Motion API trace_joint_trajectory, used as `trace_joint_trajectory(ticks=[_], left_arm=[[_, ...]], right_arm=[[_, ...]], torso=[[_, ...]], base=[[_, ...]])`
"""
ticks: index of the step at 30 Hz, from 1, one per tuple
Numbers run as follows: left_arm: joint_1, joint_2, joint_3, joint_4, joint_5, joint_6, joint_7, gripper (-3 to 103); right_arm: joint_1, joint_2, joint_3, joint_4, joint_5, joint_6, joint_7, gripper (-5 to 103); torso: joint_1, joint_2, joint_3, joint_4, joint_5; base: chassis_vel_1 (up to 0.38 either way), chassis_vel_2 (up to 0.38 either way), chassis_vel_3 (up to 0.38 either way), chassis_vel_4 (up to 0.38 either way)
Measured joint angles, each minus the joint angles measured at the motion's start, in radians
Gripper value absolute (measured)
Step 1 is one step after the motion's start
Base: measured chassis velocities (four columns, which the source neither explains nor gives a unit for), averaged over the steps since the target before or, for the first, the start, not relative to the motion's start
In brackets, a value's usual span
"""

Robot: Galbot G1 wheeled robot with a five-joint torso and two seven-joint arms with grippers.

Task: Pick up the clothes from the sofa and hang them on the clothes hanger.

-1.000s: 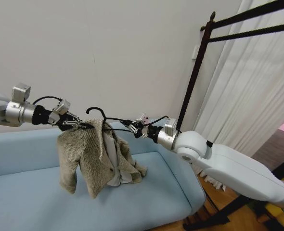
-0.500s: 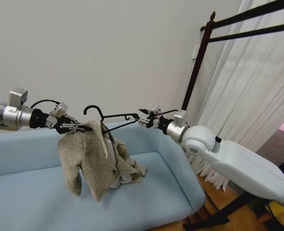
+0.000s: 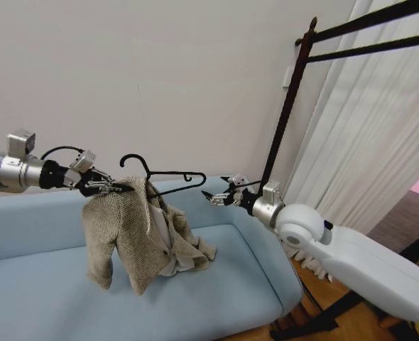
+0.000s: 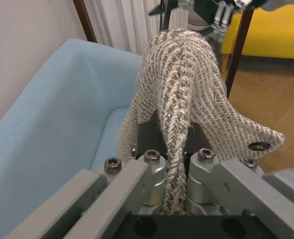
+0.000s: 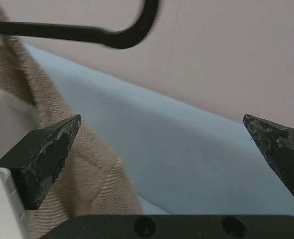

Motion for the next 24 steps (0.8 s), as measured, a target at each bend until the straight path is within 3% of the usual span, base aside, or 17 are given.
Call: trace_joint_trajectory(ticks=[4,7,8,13,14,20,24], left_arm=[[-0.004,-0.01,0.0,0.002,-0.003,-0.001,0.0,3],[-0.012,-0.024,-0.004,0.012,-0.018,-0.012,0.0,3],[-0.012,-0.024,-0.004,0.012,-0.018,-0.012,0.0,3],[-0.025,-0.029,-0.013,0.029,-0.044,-0.017,0.004,3],[-0.025,-0.029,-0.013,0.029,-0.044,-0.017,0.004,3],[-0.03,-0.019,-0.017,0.035,-0.068,-0.021,0.017,3],[-0.03,-0.016,-0.016,0.044,-0.073,-0.022,0.017,3]], right_arm=[[-0.051,0.024,-0.022,0.046,0.019,-0.022,0.043,100],[-0.096,0.082,-0.071,0.06,0.011,-0.035,0.14,100],[-0.096,0.082,-0.071,0.06,0.011,-0.035,0.14,100],[-0.056,0.236,-0.215,0.028,0.005,-0.035,0.341,100],[-0.056,0.236,-0.215,0.028,0.005,-0.035,0.341,100],[0.003,0.387,-0.272,-0.071,0.012,-0.014,0.455,100],[0.01,0.432,-0.28,-0.084,0.045,-0.013,0.509,100]], torso=[[0.0,0.0,0.0,-0.0002,-0.0002],[0.0,0.0,0.0,-0.0003,0.0],[0.0,0.0,0.0,-0.0003,0.0],[0.0,0.0,0.0,0.0001,-0.0003],[0.0,0.0,0.0,0.0001,-0.0003],[0.0,0.0,0.0,0.0,-0.0003],[0.0,0.0,0.0,-0.0003,-0.0003]], base=[[0.0,0.0,0.0,0.0],[0.0,0.0,0.0,0.0],[0.0,0.0,0.0,0.0],[0.0,0.0,0.0,0.0],[0.0,0.0,0.0,0.0],[0.0,0.0,0.0,0.0],[0.0,0.0,0.0,0.0]])
